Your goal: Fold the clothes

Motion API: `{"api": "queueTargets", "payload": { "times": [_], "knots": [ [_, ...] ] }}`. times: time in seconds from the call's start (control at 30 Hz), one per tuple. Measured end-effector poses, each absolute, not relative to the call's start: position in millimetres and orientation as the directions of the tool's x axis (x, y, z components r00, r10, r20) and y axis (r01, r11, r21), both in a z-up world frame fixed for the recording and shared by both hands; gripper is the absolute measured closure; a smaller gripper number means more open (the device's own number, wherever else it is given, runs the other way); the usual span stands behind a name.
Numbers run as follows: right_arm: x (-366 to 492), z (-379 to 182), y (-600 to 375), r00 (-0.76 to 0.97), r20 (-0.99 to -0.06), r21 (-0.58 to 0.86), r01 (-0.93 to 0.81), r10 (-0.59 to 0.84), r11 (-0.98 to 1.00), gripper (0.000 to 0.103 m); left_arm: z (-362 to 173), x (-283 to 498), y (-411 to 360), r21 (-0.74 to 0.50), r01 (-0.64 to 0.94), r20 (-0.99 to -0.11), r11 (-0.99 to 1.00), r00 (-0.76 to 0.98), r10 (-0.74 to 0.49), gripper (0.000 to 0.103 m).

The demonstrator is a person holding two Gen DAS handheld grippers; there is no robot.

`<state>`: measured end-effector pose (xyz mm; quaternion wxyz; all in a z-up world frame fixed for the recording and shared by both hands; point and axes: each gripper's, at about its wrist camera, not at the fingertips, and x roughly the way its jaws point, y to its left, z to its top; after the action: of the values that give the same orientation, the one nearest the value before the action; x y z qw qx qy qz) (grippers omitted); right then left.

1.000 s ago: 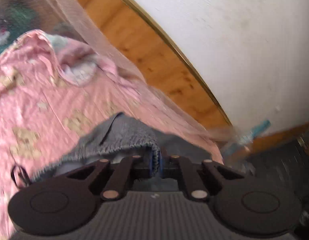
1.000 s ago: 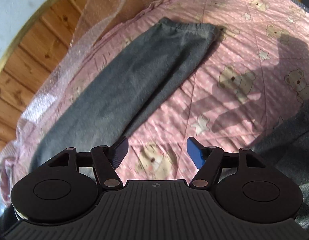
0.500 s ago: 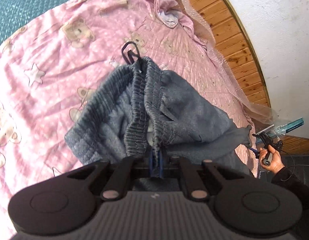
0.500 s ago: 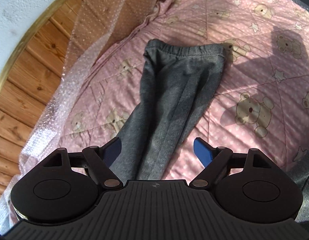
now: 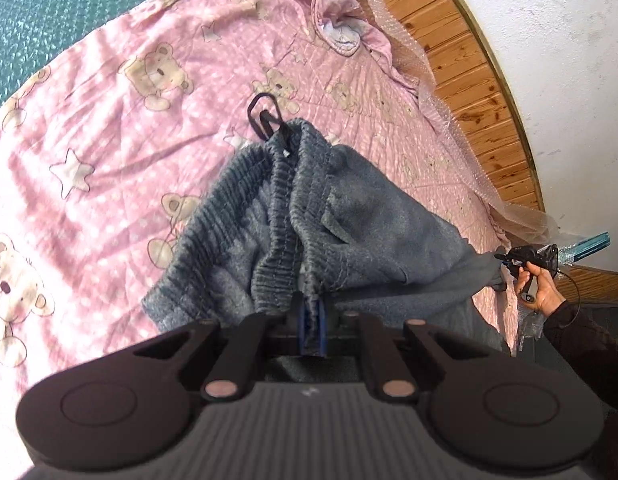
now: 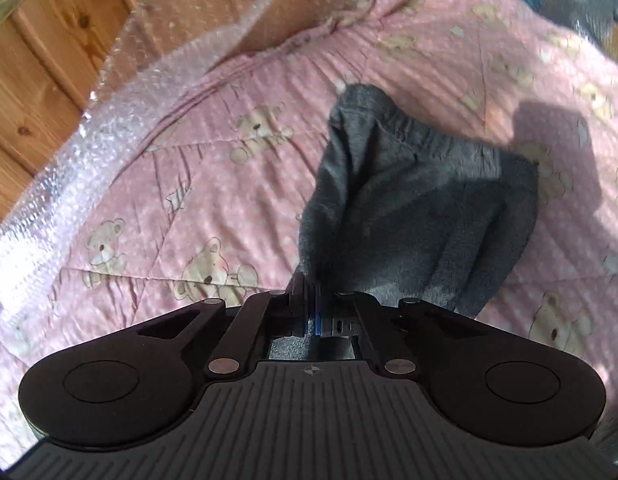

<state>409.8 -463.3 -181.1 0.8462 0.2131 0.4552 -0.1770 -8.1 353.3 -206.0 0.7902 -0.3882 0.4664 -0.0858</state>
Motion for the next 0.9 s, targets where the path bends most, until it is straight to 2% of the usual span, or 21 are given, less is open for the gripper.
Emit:
{"api": "queueTargets", "payload": {
  "times": [0.03,0.13,0.3,0.5,0.6,0.67,0.8,0.9],
  "knots": [
    [410,-177,-461,0.524,-0.843,0.183,0.488,-0.119,0.854,0.103,-203,-7,356,-0.7,-0.219,-0.659,0.68,0.565,-0.497,0.096],
    [357,-119,-469,0.677,-0.729,0.328,0.475,-0.101,0.817,0.103,-189,-8,366,-0.705,-0.204,-0.633,0.679,0.612,-0.474,0.096],
    [190,-73,-489,0.76,-0.633,0.474,0.53,-0.147,0.703,0.103,-173,-14,390,-0.697,-0.204,-0.614,0.687,0.665,-0.425,0.096],
    [44,-187,-500,0.59,-0.798,0.443,0.711,-0.122,0.545,0.1,-181,-11,401,-0.609,-0.249,-0.707,0.753,0.601,-0.373,0.096],
    [25,-204,-497,0.571,-0.811,0.417,0.718,-0.129,0.557,0.084,-187,-7,404,-0.577,-0.263,-0.742,0.773,0.565,-0.361,0.096],
    [23,-202,-495,0.567,-0.809,0.375,0.7,-0.155,0.607,0.064,-186,-4,402,-0.567,-0.264,-0.748,0.78,0.561,-0.353,0.096],
    [38,-177,-492,0.575,-0.783,0.222,0.614,-0.236,0.758,0.053,-182,-7,399,-0.564,-0.269,-0.741,0.781,0.583,-0.334,0.096],
    [66,-158,-484,0.579,-0.77,0.072,0.497,-0.268,0.865,0.04,-181,-11,396,-0.567,-0.276,-0.734,0.776,0.597,-0.324,0.096]
  ]
}}
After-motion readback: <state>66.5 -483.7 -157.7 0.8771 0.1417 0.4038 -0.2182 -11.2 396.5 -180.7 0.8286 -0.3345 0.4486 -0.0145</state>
